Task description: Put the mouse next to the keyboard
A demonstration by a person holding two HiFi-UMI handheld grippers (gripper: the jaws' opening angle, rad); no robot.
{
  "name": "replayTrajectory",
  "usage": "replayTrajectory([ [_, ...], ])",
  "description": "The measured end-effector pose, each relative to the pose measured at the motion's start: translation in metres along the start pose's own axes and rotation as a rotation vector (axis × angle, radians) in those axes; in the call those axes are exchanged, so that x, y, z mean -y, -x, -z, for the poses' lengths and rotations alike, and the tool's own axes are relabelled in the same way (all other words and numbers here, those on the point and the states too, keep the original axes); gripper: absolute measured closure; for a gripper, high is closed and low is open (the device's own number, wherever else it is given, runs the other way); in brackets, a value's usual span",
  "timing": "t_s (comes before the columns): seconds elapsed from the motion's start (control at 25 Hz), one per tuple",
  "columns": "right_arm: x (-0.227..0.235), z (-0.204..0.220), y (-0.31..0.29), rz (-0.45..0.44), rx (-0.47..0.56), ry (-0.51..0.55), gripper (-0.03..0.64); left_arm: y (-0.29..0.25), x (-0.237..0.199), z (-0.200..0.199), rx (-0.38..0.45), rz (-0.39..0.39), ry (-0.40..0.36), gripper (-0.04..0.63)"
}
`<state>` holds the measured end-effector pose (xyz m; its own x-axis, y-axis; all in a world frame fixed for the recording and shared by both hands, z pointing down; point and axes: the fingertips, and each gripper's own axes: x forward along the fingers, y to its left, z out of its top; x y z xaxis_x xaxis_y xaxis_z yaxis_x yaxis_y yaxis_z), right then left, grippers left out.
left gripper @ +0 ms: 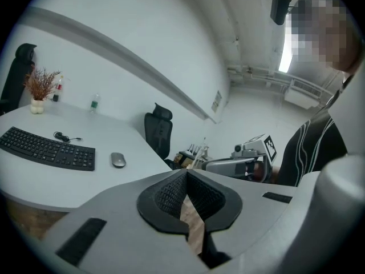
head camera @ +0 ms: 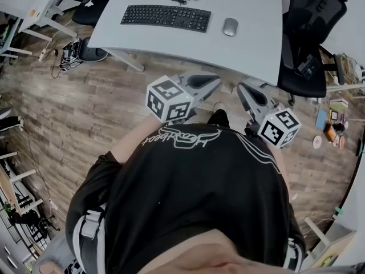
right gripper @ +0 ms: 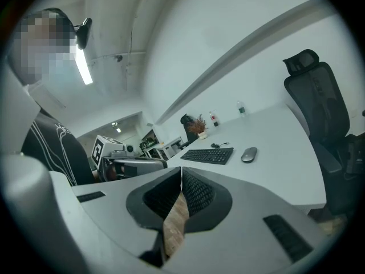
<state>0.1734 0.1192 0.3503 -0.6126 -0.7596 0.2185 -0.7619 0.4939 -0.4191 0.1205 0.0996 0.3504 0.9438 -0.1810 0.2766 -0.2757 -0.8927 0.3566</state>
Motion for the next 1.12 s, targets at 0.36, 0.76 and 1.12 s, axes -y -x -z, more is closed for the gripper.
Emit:
replayTrajectory([
  [0.36,-0.021,0.015,0.003,0.020,0.002,-0.019,0.606,0.026,0.010,0.014,-0.006,-0.017,0.014,0.588],
  [0.76,-0.024,0.019,0.003,0.027,0.002,-0.026,0.606,0.030,0.009,0.013,0.012,-0.008,0.039,0.588],
  [1.12,-0.015,0.015,0.002,0.019,-0.002,-0.025,0.606,0.023,0.006,0.010,0.013,-0.017,0.037,0.588],
])
